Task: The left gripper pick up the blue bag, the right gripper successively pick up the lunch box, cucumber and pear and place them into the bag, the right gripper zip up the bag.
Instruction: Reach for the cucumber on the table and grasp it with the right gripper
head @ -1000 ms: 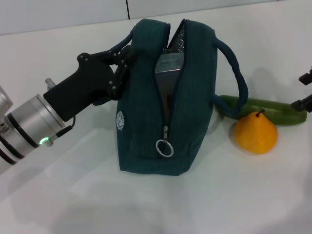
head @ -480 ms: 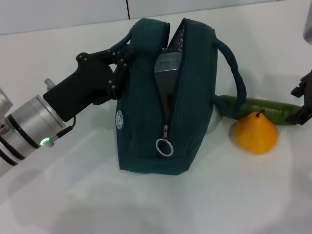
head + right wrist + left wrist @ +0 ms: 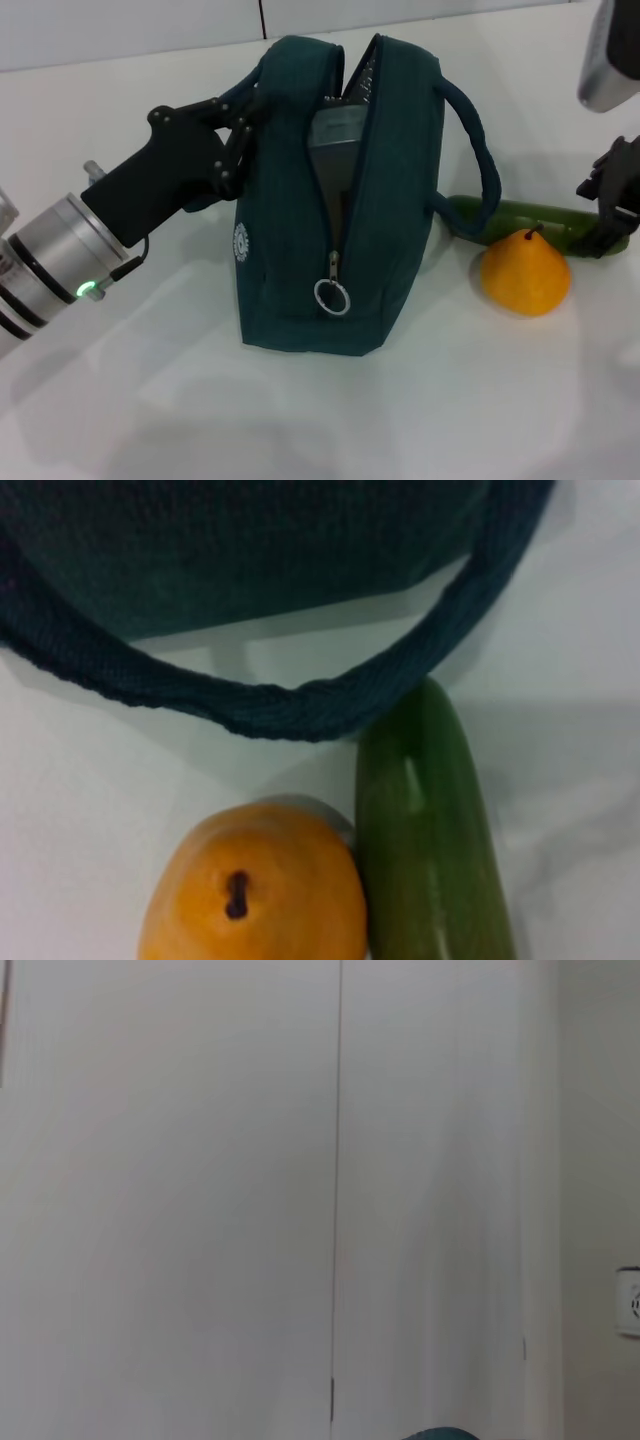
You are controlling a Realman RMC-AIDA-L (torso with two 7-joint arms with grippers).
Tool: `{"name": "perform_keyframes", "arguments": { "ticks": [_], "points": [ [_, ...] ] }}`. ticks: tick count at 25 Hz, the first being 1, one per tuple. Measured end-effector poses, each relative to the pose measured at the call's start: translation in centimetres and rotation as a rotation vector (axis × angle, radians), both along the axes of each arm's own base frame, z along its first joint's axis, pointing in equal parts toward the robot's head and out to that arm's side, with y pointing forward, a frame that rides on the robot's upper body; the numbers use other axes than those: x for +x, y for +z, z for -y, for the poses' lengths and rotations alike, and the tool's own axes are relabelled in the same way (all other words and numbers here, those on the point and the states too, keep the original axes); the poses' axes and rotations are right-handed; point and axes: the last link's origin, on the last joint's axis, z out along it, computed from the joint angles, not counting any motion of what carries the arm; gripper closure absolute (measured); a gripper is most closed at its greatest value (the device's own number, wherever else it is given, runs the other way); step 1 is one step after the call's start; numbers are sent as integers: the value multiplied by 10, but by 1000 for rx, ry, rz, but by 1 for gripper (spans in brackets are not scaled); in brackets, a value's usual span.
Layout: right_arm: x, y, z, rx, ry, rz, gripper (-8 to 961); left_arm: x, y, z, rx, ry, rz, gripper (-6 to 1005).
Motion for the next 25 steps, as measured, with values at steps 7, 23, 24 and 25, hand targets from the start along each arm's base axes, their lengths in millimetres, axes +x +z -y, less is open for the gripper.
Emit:
{"name": "perform_keyframes", "arguments": {
  "ticks": [7, 23, 24, 25],
  "points": [
    [5, -12, -2, -17, 2, 12, 154, -1, 1, -1, 5, 4, -1, 955],
    [9, -21, -6, -19, 4, 28, 161, -2, 1, -2, 6, 10, -7, 954],
    [9, -21, -7, -19, 3, 28, 161, -2, 1, -2, 6, 10, -7, 954],
    [9, -22, -6, -21, 2, 26, 162, -2, 1, -2, 6, 10, -8, 954]
  ]
}}
